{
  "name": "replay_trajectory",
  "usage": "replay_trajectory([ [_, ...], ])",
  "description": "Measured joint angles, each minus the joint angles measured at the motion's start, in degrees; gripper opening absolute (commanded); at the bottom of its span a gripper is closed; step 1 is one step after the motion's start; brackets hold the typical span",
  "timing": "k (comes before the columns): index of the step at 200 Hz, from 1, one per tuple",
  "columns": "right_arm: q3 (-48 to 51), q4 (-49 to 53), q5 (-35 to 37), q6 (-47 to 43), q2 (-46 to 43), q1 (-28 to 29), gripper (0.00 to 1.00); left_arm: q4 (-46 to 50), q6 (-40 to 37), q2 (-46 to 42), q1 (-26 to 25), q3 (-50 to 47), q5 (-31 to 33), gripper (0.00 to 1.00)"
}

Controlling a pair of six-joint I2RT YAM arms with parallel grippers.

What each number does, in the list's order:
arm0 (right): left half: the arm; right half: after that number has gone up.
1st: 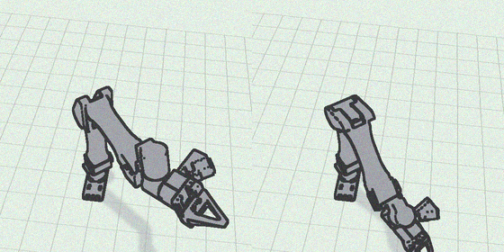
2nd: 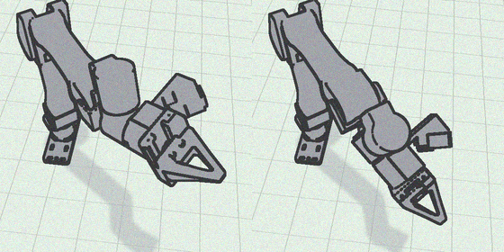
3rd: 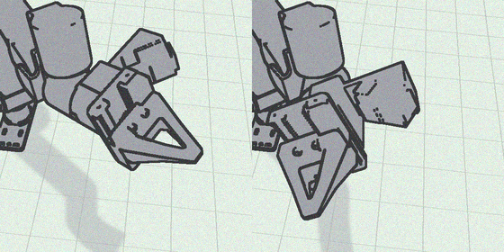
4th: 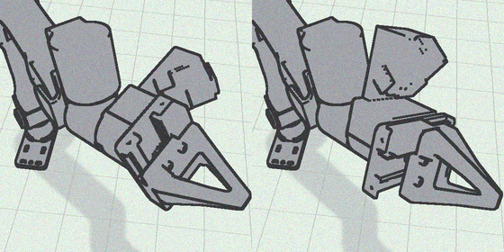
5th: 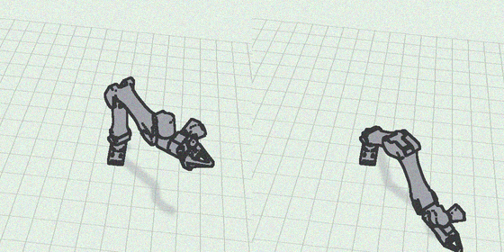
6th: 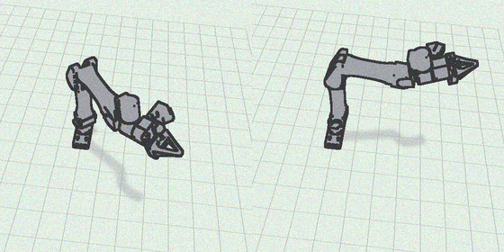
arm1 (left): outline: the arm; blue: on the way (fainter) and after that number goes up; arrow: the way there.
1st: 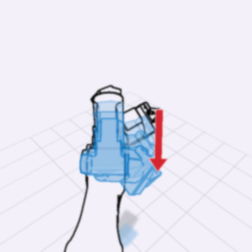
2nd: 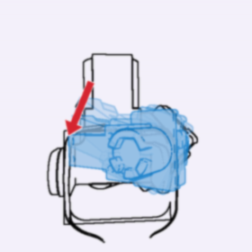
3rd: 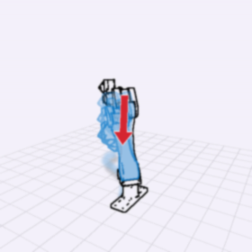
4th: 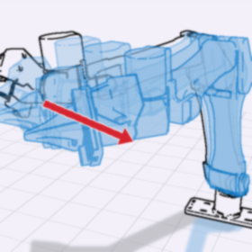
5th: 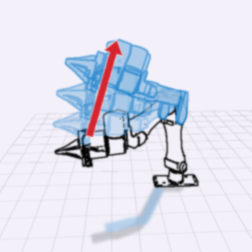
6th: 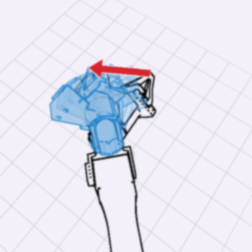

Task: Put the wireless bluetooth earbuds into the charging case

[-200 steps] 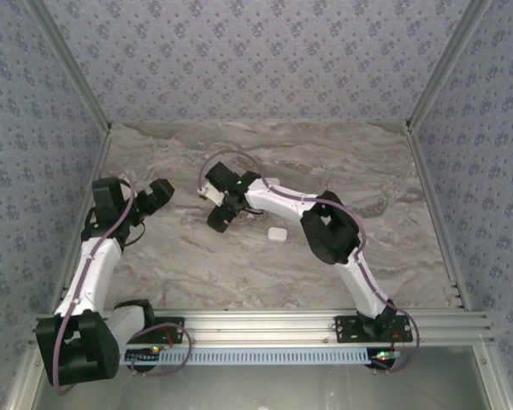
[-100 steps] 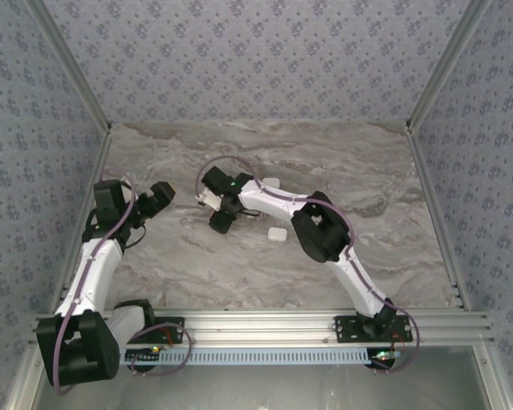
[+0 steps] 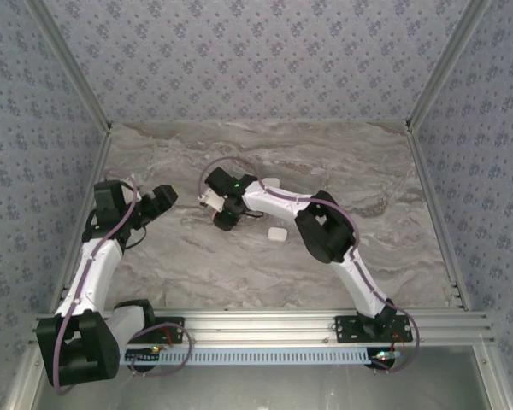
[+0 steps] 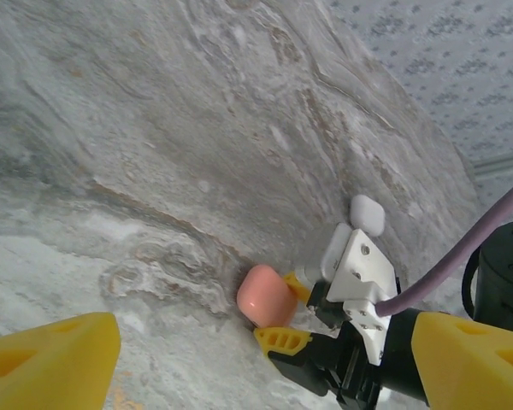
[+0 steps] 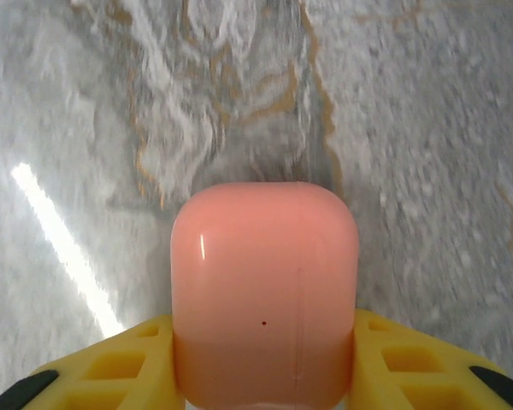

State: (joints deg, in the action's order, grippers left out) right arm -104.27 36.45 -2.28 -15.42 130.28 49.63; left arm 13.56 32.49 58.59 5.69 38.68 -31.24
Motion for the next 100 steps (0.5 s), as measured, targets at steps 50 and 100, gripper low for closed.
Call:
replay_trajectory([
  [50, 20.11, -10.78, -0.55, -5.88, -22.40, -1.68, 0.35, -0.07, -0.63, 0.33, -0.55, 1.68, -12.04, 0.84],
  [100, 32.68, -18.82, 0.22, -14.71, -42.75, -2.12, 0.36, -3.04, -1.42, 2.75, -10.32, 7.50, -22.77, 0.87],
])
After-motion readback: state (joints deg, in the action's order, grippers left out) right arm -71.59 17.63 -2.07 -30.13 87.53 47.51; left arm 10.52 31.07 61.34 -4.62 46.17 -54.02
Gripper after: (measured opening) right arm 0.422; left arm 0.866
